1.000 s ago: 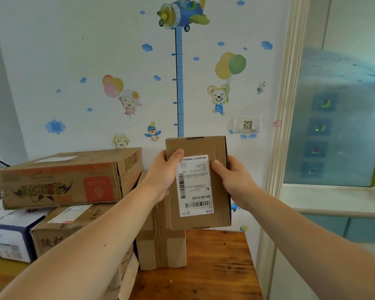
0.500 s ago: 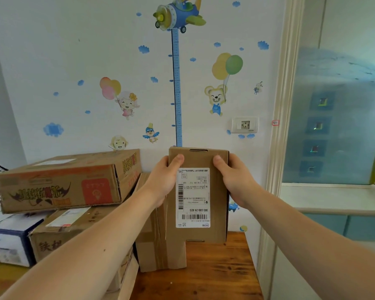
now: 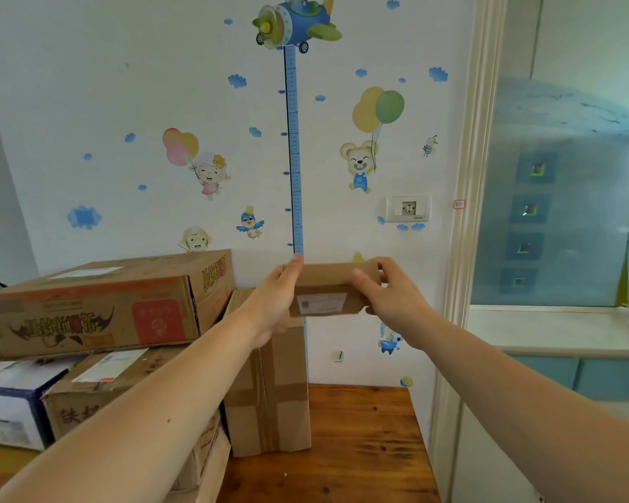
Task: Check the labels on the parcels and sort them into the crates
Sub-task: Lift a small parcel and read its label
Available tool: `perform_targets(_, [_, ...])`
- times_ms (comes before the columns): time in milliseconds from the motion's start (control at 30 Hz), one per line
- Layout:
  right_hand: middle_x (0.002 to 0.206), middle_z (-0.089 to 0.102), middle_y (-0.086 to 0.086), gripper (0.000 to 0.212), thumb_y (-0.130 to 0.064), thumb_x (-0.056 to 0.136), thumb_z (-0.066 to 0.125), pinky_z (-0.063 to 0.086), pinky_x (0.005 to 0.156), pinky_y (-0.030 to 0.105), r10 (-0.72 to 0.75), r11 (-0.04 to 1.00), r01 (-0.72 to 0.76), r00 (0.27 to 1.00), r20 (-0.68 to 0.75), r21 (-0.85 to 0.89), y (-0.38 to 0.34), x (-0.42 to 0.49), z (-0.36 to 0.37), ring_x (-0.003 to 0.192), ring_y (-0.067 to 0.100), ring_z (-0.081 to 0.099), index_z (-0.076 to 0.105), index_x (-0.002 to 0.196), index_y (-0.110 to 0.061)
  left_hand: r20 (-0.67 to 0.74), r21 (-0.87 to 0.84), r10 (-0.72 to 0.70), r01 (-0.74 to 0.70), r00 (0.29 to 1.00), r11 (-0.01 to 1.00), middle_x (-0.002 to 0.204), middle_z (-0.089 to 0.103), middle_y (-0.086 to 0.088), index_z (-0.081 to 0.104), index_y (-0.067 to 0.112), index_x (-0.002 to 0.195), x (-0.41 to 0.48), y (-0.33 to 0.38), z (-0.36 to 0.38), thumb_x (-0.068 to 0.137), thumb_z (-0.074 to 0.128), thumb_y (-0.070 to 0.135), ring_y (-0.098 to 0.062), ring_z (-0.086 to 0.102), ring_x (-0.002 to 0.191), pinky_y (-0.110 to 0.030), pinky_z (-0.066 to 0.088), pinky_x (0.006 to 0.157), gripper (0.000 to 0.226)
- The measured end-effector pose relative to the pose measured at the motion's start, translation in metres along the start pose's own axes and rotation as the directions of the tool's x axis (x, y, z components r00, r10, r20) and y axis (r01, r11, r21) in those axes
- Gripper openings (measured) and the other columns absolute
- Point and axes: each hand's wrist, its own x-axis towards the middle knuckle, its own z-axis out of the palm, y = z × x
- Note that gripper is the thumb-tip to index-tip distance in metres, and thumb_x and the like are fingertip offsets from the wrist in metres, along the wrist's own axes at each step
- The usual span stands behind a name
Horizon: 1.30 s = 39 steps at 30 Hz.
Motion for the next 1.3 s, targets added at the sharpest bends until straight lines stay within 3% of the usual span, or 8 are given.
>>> perform_targets(133, [0.100,0.057,0.002,0.015,-0.044,0.101,0.045,0.054,0.093,0.046,0.032,0.990,-0.023,0.998,-0.056,0.142,-0.001,0.001,0.004,0.091,0.022,0.061,0.050,0.096,-0.031,-0.042,0.008,0.115,-0.115,0.992,0.993,0.116,0.056,0.001,0.048,0.026,0.118,0.003,-0.006,0.006,0.097,0.048,0.051,-0.016,0.055,0.105,-0.039,0.049,0.096,0.032])
perform_targets(333, [0.093,0.058,0.000,0.010,-0.037,0.100,0.050,0.048,0.069,0.033,-0.026,0.990,0.048,0.986,-0.166,0.129,-0.002,0.004,0.006,0.085,0.022,0.060,0.050,0.093,-0.031,-0.160,0.068,0.238,-0.230,0.958,0.971,0.105,0.061,0.000,0.051,0.027,0.111,0.004,-0.013,0.014,0.098,0.050,0.044,-0.019,0.061,0.102,-0.046,0.047,0.102,0.022])
perform_targets(433, [0.099,0.059,-0.004,0.008,-0.038,0.099,0.053,0.051,0.076,0.036,-0.050,0.989,0.075,0.981,-0.185,0.130,-0.002,0.003,0.006,0.095,0.026,0.063,0.052,0.093,-0.032,-0.164,0.035,0.222,-0.219,0.961,0.975,0.107,0.061,-0.002,0.051,0.032,0.104,0.005,-0.013,0.014,0.098,0.050,0.044,-0.022,0.062,0.104,-0.045,0.048,0.101,0.014])
perform_targets(600, [0.105,0.057,-0.011,0.008,-0.043,0.096,0.055,0.054,0.091,0.044,-0.033,0.987,0.058,0.987,-0.160,0.149,0.004,0.002,0.008,0.099,0.025,0.063,0.053,0.095,-0.035,-0.126,-0.005,0.181,-0.183,0.975,0.983,0.101,0.059,-0.006,0.052,0.026,0.105,0.007,-0.011,0.009,0.099,0.046,0.046,-0.030,0.060,0.111,-0.044,0.049,0.101,0.022])
perform_targets(800, [0.109,0.059,-0.005,0.008,-0.040,0.097,0.056,0.054,0.080,0.039,-0.032,0.995,0.048,0.986,-0.164,0.093,0.006,0.005,0.009,0.093,0.025,0.065,0.052,0.097,-0.032,-0.168,0.049,0.199,-0.194,0.965,0.980,0.098,0.061,-0.002,0.052,0.025,0.104,0.007,-0.013,0.010,0.100,0.046,0.046,-0.022,0.064,0.096,-0.044,0.051,0.097,0.022])
perform_targets(967, [0.109,0.052,-0.019,0.039,-0.025,0.094,0.064,0.043,0.059,0.012,-0.075,0.995,0.072,0.996,-0.040,-0.075,0.011,0.003,0.002,0.087,0.006,0.058,0.042,0.125,-0.035,-0.129,0.086,0.215,-0.205,0.968,0.975,0.105,0.067,-0.001,0.049,0.018,0.122,0.007,-0.009,0.003,0.099,0.039,0.053,-0.012,0.065,0.088,-0.027,0.051,0.075,0.044])
perform_targets(1167, [0.103,0.055,-0.014,0.038,-0.031,0.099,0.056,0.045,0.062,0.019,-0.039,0.999,0.032,0.981,-0.190,-0.038,0.012,0.006,0.005,0.089,0.012,0.060,0.046,0.135,-0.028,-0.059,0.298,0.260,-0.231,0.964,0.926,0.114,0.065,0.015,0.038,0.038,0.141,0.009,-0.014,-0.008,0.092,0.066,0.021,-0.003,0.062,0.098,-0.017,0.049,0.079,0.059])
perform_targets(1300, [0.107,0.059,-0.010,0.040,-0.037,0.099,0.054,0.048,0.076,0.025,-0.040,0.999,0.031,0.975,-0.220,-0.045,0.009,0.007,0.002,0.098,0.012,0.060,0.047,0.137,-0.030,-0.008,0.170,0.254,-0.249,0.967,0.953,0.116,0.067,0.013,0.028,0.038,0.150,0.011,-0.023,-0.013,0.095,0.060,0.012,0.000,0.067,0.094,-0.020,0.057,0.068,0.069])
